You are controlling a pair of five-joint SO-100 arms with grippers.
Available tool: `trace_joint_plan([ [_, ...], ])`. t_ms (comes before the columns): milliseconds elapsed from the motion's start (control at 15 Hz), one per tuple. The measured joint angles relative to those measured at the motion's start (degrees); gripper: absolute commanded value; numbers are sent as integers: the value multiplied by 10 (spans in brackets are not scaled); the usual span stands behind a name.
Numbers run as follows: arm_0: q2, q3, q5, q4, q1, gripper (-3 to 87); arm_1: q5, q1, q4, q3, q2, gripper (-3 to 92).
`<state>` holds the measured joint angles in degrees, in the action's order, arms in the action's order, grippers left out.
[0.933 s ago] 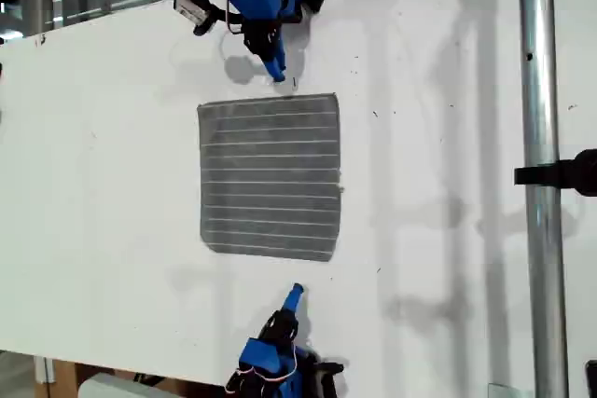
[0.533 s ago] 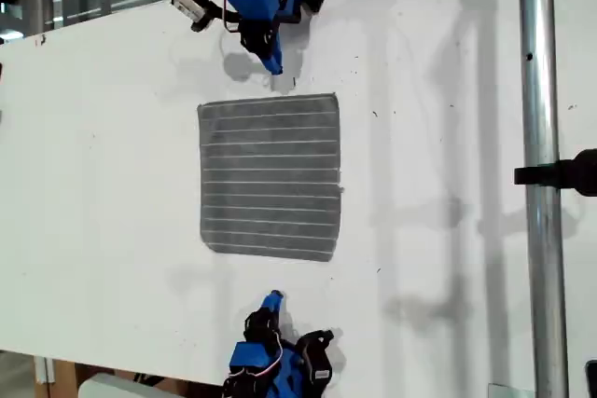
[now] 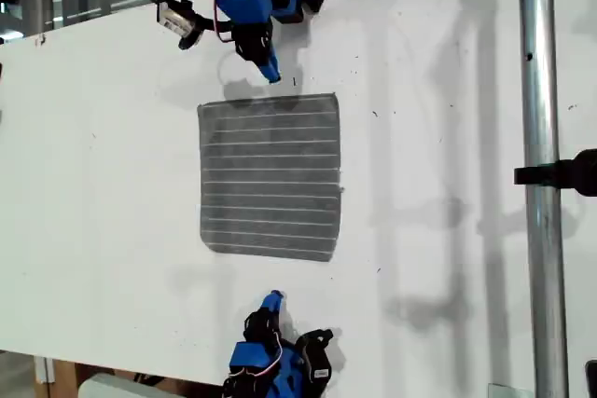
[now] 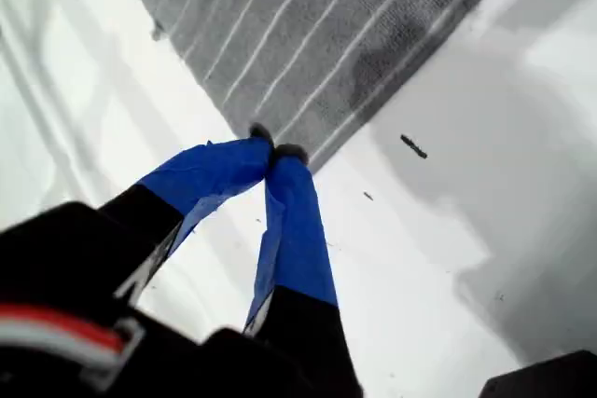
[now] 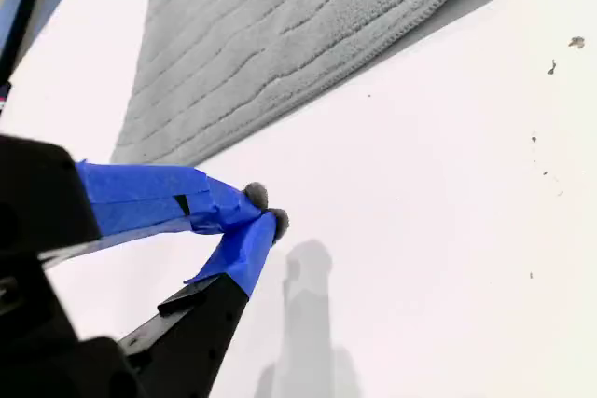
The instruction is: Grasp corners of a towel and fold twice.
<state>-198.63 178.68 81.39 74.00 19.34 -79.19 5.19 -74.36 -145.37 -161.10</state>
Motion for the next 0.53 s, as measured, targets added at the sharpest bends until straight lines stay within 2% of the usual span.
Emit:
trace_joint_plan([
  [133, 0, 0, 0, 0, 0, -27, 103, -27, 6, 143, 205, -3],
  [267, 0, 0, 0, 0, 0, -28, 190, -68, -8, 211, 310, -3],
  [333, 0, 0, 0, 0, 0, -28, 215, -91, -12, 218, 334, 39],
  [400, 0, 0, 0, 0, 0, -28, 223, -122, -17, 220, 348, 253],
  [467, 0, 0, 0, 0, 0, -27, 221, -151, -19, 220, 352, 358],
  [533, 0, 0, 0, 0, 0, -24, 216, -171, -19, 220, 359, 324],
])
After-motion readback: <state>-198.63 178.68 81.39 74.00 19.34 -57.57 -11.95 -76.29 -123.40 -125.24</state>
